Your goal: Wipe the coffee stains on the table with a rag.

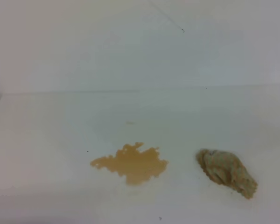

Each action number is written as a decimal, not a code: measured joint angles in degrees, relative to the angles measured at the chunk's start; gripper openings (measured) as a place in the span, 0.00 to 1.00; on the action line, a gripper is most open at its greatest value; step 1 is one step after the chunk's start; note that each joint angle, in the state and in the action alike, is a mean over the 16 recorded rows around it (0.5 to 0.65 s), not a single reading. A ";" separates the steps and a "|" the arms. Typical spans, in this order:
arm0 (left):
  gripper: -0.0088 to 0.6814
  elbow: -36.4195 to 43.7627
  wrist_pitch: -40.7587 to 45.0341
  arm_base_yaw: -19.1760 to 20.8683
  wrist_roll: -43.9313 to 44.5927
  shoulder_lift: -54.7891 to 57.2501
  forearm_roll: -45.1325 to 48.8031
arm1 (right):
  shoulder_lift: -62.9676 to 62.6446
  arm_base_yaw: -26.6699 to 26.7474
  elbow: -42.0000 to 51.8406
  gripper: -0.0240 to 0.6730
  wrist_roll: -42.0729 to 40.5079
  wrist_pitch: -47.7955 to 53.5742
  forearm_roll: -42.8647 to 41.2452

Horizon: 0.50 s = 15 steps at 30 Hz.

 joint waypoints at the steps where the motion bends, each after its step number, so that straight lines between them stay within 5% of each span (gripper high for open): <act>1: 0.01 0.00 0.00 0.00 0.00 0.00 0.00 | 2.26 0.00 -1.39 0.03 0.04 1.13 0.43; 7: 0.01 0.00 0.00 0.00 0.00 0.00 0.00 | 14.42 0.01 -7.65 0.03 -4.30 6.56 5.92; 15: 0.01 0.00 0.00 0.00 0.00 0.00 0.00 | 27.67 0.24 -13.64 0.05 -20.78 16.02 16.24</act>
